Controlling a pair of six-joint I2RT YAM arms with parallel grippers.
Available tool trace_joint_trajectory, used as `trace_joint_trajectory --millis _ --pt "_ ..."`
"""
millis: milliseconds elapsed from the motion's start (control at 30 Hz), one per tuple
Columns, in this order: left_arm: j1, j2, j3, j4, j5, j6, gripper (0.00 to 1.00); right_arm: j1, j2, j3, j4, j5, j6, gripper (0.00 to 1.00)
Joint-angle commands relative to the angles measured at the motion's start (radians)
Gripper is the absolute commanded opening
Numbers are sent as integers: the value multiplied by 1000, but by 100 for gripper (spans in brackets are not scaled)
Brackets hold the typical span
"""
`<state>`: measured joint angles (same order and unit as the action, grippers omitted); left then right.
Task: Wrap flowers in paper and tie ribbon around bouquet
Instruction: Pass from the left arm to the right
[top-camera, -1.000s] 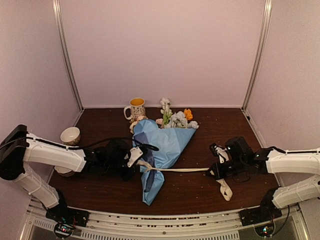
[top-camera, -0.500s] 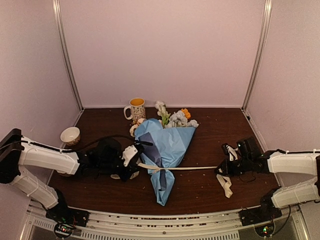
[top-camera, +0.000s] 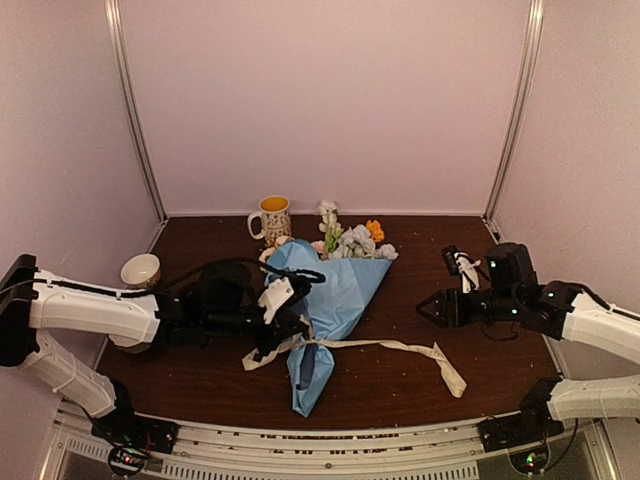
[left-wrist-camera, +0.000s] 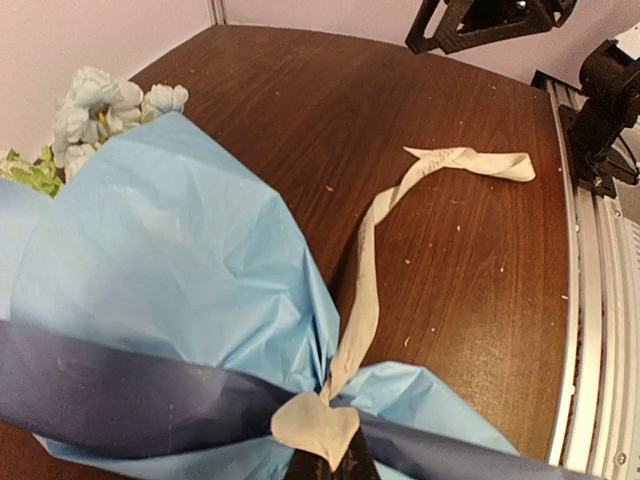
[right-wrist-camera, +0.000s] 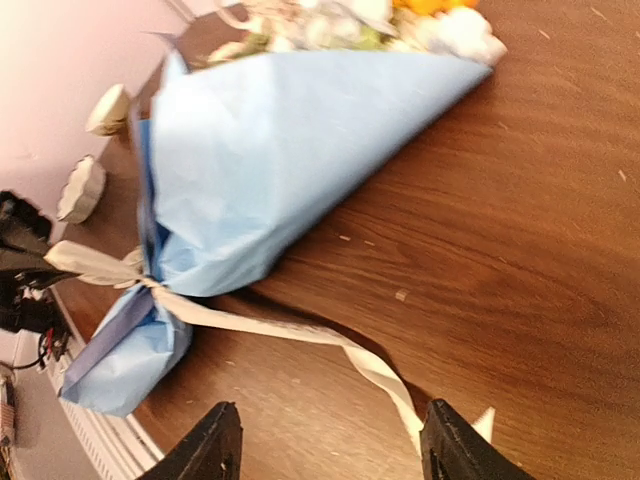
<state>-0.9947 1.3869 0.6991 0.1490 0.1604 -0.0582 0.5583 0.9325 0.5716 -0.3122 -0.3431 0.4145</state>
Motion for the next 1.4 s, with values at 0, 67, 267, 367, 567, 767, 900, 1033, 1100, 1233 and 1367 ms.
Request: trace_joint_trajectory --millis 0,67,267,367,567,767,900,1033,1100,1233,1367 --pt "3 26 66 30 34 69 0 164 22 75 138 -26 -58 62" --pt "4 31 64 54 37 77 0 237 115 112 271 -102 -81 60" --pt "10 54 46 101 47 90 0 340 464 341 389 -260 -209 48" --pt "34 46 12 140 95 81 0 363 602 438 395 -304 -237 48" --pt "93 17 -38 170 103 46 0 374 714 483 440 -291 -253 48" --pt "136 16 -66 252 173 -4 0 421 736 427 510 -149 -286 43" --pt "136 46 -74 286 214 -18 0 438 802 419 580 -102 -261 39" --pt "137 57 -68 267 212 -11 0 439 843 441 579 -91 -257 39" --pt "138 53 -70 267 209 -7 0 440 849 445 577 -82 -257 35" --pt "144 53 -71 263 201 -7 0 439 854 424 626 -80 -221 12" --pt "146 51 -71 252 212 -6 0 438 858 413 644 -59 -199 0"
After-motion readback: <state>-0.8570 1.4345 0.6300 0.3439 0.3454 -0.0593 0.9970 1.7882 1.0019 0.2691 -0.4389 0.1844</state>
